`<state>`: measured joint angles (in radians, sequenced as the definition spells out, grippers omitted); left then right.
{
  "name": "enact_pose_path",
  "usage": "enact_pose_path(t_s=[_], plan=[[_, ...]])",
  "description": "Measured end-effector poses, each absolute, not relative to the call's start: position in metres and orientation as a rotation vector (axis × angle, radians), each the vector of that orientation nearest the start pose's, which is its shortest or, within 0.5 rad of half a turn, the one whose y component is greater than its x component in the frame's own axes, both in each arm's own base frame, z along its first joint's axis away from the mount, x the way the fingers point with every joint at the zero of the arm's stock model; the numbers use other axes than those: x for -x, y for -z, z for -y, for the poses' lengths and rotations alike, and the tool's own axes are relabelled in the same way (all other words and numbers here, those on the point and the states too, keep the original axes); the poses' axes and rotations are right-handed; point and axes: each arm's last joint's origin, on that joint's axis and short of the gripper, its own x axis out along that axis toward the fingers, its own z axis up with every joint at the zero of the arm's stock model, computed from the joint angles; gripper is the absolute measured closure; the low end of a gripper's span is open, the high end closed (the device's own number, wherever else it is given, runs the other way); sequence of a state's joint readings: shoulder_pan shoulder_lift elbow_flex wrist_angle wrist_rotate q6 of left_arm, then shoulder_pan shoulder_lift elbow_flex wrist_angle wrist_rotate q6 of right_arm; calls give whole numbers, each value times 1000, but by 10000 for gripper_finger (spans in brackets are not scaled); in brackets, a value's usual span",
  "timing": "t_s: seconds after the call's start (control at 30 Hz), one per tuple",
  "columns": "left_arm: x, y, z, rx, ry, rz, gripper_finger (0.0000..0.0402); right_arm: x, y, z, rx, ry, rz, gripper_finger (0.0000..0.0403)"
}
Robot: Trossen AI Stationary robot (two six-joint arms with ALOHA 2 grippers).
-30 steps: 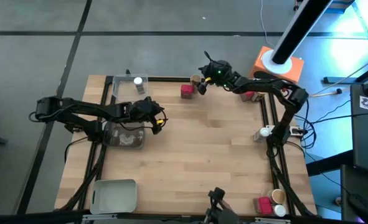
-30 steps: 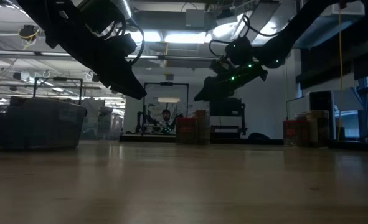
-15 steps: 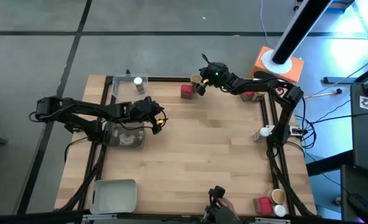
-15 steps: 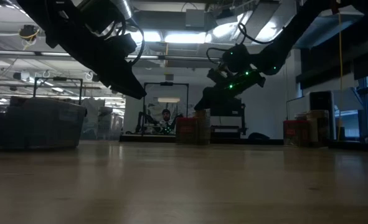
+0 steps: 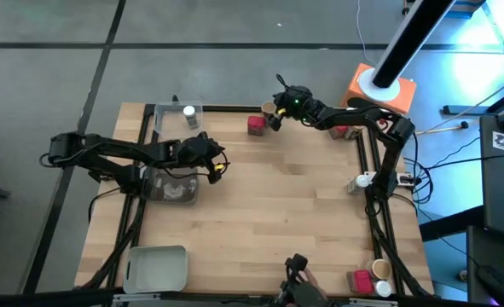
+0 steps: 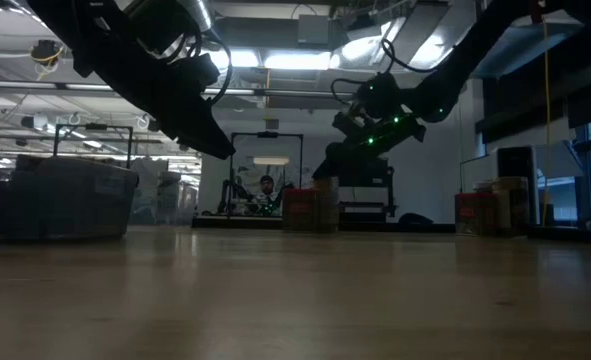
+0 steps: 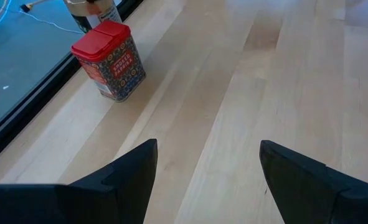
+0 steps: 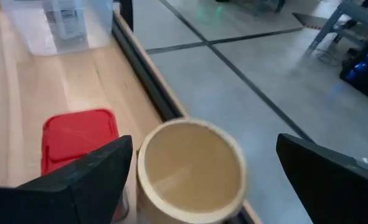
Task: Sort spices by type
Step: Put the top left brown spice bottle into the black bin
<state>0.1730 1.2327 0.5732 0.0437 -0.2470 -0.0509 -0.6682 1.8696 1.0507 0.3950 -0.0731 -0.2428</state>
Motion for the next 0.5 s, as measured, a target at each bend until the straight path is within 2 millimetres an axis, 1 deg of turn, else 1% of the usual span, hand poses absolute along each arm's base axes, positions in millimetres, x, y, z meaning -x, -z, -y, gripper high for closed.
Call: enact_pose_path(t_s=[0.17,0.4,0.5], plan=[[-236,-195,-48,26,-423,-609,137,-315,-164,247,70,556,-502,8],[-236,-195,-48,27,-423,-607,137,-315,-164,248,78,578,-494,8],[-236,-195,-48,26,-423,-607,137,-315,-164,248,78,584,-496,16]])
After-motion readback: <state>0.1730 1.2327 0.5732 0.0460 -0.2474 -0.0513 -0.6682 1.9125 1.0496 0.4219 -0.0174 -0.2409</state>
